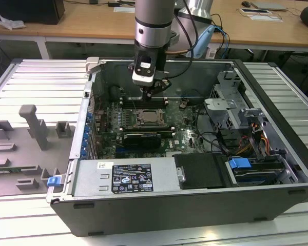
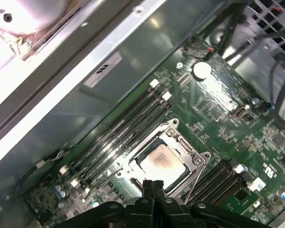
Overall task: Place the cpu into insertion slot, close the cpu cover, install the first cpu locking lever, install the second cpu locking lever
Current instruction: 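Install the first cpu locking lever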
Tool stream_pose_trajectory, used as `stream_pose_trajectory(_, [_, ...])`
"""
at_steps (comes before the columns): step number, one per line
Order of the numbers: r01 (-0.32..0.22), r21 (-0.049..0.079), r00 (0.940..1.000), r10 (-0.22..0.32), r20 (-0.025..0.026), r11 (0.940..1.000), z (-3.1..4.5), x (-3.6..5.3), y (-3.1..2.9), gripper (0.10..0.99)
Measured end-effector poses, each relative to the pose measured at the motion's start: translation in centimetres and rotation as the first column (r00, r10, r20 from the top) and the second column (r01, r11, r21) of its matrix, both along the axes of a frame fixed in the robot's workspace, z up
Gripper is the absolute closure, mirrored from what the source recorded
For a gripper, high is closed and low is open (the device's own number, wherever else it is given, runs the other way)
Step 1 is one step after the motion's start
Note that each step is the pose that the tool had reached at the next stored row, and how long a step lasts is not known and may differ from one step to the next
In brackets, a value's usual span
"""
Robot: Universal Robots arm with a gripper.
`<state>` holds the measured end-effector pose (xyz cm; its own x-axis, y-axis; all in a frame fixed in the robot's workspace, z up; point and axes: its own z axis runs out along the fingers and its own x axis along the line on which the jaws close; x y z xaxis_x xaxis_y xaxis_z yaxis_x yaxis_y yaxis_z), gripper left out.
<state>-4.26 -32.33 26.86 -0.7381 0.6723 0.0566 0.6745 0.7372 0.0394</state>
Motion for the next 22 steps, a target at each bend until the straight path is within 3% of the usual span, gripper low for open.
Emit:
stream_pose_trajectory(5, [-0.101,0.000,0.9949,0.101,0.0000,0.9949,-0.02,0.00,0.00,0.980])
stream_pose_trajectory(11, [-0.228,-0.001,0.9736,0.228,0.0044,0.9736,-0.05,0.00,0.00,0.980])
stream_pose_trajectory(13, [-0.269,-0.002,0.9632,0.269,0.0064,0.9633,-0.07,0.00,0.00,0.980])
stream_pose_trajectory(18, [-0.374,-0.002,0.9274,0.374,0.0084,0.9275,-0.09,0.00,0.00,0.980])
stream_pose_trajectory(19, [-0.405,-0.002,0.9145,0.405,0.0084,0.9145,-0.10,0.00,0.00,0.980])
stream_pose_trajectory(21, [-0.440,-0.002,0.8979,0.440,0.0084,0.8980,-0.10,0.00,0.00,0.980])
stream_pose_trajectory(22, [-0.468,-0.002,0.8838,0.468,0.0084,0.8839,-0.11,0.00,0.00,0.980])
